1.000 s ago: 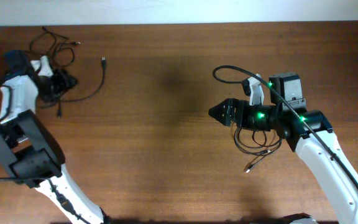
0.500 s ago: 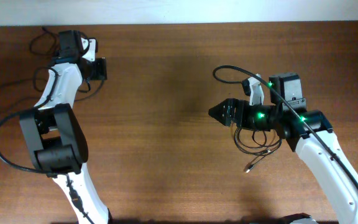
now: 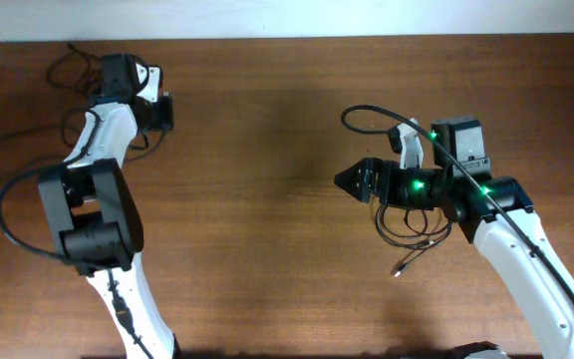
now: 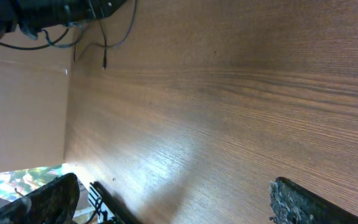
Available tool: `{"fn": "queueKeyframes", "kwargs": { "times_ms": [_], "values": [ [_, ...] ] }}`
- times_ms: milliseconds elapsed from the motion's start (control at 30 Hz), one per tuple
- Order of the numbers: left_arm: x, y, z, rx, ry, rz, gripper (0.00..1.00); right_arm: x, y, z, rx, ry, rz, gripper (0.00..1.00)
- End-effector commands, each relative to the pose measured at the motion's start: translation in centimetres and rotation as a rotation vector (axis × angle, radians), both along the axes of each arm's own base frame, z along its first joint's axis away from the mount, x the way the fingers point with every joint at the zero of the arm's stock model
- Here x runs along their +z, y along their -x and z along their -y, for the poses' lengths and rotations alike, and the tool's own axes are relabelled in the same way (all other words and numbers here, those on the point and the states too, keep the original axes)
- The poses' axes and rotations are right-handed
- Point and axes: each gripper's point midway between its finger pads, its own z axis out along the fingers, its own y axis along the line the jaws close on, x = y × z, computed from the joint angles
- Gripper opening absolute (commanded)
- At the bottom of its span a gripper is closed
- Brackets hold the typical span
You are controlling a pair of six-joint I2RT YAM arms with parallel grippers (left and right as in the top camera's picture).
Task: Untangle cables
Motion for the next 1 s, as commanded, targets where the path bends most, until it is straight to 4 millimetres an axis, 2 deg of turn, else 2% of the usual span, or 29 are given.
{"fn": "queueKeyframes", "kwargs": {
  "times_ms": [0, 67, 267, 433, 567, 767, 967],
  "values": [
    [-0.5, -0.1, 0.4, -0.055, 0.01, 0.003, 0.47, 0.1, -0.2, -0.1, 0.012, 0.011, 0.022, 0.99],
    [-0.9, 0.0, 0.5, -0.065, 0.005, -0.006, 0.47, 0.1, -0.2, -0.1, 0.012, 0.011, 0.022, 0.98],
    [-4.2, 1.1, 0.7, -0.065, 0.022, -0.086, 0.45, 0.0, -0.1, -0.1, 0.012, 0.012, 0.017, 0.98],
    [-4.3, 1.1, 0.6, -0.065, 0.022, -0.087, 0.3, 0.0, -0.1, -0.1, 0.012, 0.012, 0.018, 0.99],
    [-4.3, 1.0, 0.6, -0.065, 0.022, -0.086, 0.0, 0.0, -0.1, -0.1, 0.012, 0.012, 0.017, 0.99],
    [-3.8, 0.7, 0.5, -0.019, 0.039, -0.074, 0.0, 0.0, -0.1, -0.1, 0.012, 0.012, 0.017, 0.98],
    [-1.0, -0.4, 0.3, 0.152, 0.127, -0.015, 0.0, 0.0, -0.1, -0.1, 0.012, 0.012, 0.016, 0.98]
  ]
}}
